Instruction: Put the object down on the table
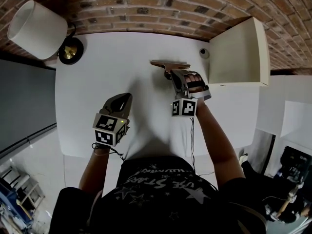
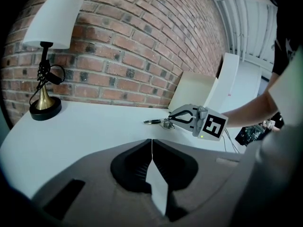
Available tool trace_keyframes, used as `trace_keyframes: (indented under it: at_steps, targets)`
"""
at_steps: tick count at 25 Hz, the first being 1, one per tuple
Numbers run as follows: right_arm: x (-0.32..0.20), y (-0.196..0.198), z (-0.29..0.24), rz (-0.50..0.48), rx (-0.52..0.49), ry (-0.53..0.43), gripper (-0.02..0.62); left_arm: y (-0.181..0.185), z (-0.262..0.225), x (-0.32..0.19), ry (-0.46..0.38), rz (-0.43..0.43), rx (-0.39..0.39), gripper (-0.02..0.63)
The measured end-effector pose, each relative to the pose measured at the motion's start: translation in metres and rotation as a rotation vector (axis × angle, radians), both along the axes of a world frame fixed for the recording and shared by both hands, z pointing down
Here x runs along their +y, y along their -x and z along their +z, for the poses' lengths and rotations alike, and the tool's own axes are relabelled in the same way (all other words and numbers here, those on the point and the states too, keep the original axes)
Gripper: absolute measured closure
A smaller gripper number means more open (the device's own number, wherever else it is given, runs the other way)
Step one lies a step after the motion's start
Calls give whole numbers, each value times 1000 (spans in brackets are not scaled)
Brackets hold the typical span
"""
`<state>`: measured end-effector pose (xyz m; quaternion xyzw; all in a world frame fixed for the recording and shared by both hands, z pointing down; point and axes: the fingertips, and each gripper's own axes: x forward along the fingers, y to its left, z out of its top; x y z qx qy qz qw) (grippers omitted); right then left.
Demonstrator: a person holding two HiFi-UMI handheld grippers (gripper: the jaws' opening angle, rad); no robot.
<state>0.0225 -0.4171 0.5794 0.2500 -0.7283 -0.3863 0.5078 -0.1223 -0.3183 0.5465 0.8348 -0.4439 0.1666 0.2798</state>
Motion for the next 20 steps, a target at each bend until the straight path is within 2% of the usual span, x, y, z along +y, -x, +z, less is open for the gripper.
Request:
trace_keyframes:
  at_steps: [10, 20]
  targets:
    - [-3, -15, 13, 1, -22, 18, 583, -12, 7, 4, 27, 13, 6, 586]
    - [1, -16, 19, 4, -28, 8, 572, -20, 2, 7, 16, 18, -3, 586]
